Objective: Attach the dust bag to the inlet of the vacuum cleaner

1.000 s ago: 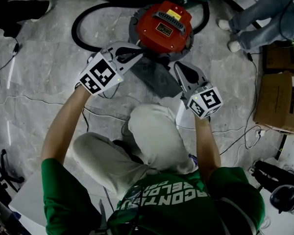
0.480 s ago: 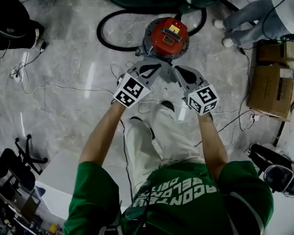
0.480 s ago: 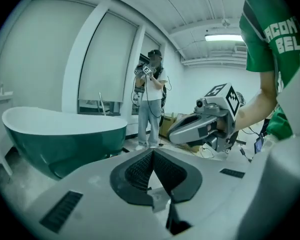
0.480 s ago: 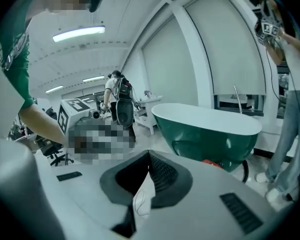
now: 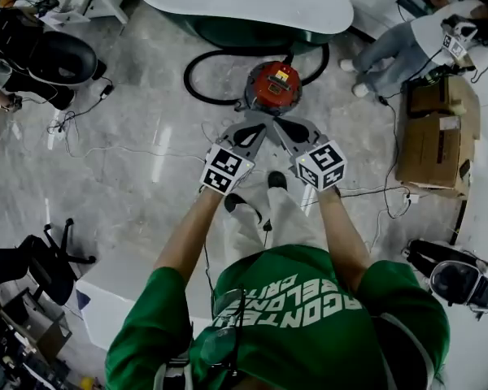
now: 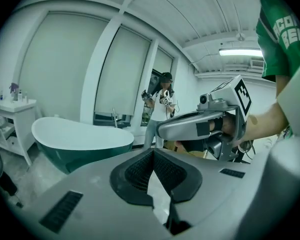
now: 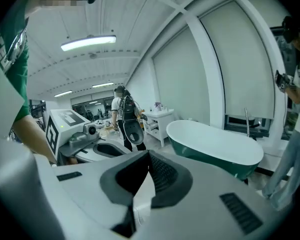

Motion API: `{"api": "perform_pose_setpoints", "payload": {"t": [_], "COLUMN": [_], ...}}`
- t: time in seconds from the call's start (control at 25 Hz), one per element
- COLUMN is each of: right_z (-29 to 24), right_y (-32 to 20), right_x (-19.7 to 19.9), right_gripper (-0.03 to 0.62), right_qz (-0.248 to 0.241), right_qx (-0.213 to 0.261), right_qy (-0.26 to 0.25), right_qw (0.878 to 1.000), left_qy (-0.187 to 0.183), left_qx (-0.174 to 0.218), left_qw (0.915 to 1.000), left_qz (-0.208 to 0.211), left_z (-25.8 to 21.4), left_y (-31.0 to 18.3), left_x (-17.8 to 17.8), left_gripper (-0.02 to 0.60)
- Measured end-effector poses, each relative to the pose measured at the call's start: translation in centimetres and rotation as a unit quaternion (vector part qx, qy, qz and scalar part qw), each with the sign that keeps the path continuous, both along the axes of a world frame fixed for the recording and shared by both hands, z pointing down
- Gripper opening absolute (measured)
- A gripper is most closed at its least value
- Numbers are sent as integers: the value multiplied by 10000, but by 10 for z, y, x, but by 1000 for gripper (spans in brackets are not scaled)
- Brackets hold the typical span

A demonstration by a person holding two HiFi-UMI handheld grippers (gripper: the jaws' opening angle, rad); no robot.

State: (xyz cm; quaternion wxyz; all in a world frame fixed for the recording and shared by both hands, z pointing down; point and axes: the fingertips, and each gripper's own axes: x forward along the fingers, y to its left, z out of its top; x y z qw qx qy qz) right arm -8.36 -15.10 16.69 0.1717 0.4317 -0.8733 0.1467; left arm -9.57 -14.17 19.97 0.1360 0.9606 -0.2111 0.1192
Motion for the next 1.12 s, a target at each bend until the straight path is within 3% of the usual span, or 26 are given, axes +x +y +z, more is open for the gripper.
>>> {"api": "perform_pose_setpoints", "payload": {"t": [0.32,0.68,0.88,1.12], "right_z": [-51,-81,-89,-96], "right_y": [29,50,53,55], "right_x": [8,83,137,165], "right_gripper": [9,8,8,8], "right_qz": [-232,-707,-682,-643], "right_qx": [66,172,254,271], "right_qy": [-75,-166,-326,-446], "right_qw": [9997,9972,9968,9966], "left_qy": [247,277,303,321], "left_qx": [178,449,509,506], "left_qw": [9964,9889,9848,9834], "left_qz": [-788,-1389,-1634,-1713], "left_z": [-68,-107,-120,-127], "left_y": [15,35,37,41], "left_x": [-6,64,105,130], "left_gripper": [5,5,3,4]}}
